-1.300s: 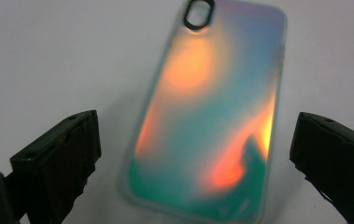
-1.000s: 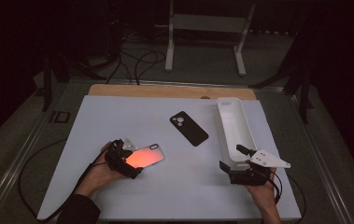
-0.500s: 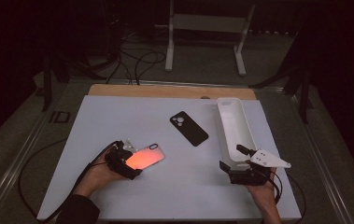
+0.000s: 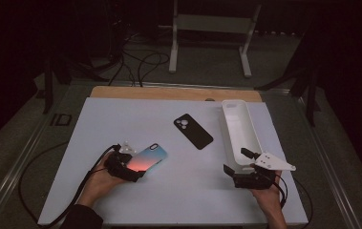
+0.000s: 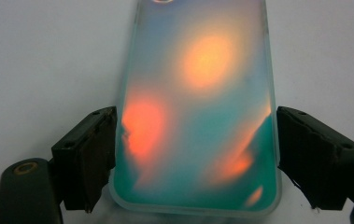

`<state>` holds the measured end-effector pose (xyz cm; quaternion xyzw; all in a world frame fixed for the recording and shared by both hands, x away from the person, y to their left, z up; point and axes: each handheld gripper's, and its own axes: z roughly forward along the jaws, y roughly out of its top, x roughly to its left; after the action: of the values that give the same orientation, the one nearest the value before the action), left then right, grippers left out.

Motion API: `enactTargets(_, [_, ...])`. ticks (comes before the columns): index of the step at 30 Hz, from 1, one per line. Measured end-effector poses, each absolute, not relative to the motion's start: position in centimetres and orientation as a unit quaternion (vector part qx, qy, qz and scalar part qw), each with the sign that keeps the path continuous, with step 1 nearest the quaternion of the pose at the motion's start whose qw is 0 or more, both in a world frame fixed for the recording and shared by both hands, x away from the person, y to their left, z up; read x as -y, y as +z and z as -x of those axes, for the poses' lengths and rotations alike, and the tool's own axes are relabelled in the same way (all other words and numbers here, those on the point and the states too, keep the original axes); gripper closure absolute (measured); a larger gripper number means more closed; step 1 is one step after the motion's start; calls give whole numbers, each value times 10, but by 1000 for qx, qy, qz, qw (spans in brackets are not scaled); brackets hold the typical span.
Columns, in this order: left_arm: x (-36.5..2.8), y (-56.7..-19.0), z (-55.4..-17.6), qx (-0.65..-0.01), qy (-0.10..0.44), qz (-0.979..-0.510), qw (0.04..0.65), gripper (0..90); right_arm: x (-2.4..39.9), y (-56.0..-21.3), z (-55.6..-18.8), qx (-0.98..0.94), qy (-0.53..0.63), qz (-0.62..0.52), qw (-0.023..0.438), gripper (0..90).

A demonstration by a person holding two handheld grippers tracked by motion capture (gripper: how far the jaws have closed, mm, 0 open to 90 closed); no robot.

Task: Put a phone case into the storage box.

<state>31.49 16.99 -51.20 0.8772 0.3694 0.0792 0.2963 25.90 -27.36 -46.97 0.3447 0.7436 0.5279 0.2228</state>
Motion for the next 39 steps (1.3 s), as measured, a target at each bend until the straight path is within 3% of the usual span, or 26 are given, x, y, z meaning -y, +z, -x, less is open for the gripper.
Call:
enactTargets(12, [-172,-498,-308,-380,96,-855,340,174,274,-469,-260,-737,536,-351,213,73])
enactTargets(25, [-165,-463,-293,-362,162,-823,407,174,261,-456,-270,-747,534,-343,198,72])
enactTargets(39, [-134,-429,-295,-321,212,-808,446,174,241,-437,-295,-750,549,-329,169,72])
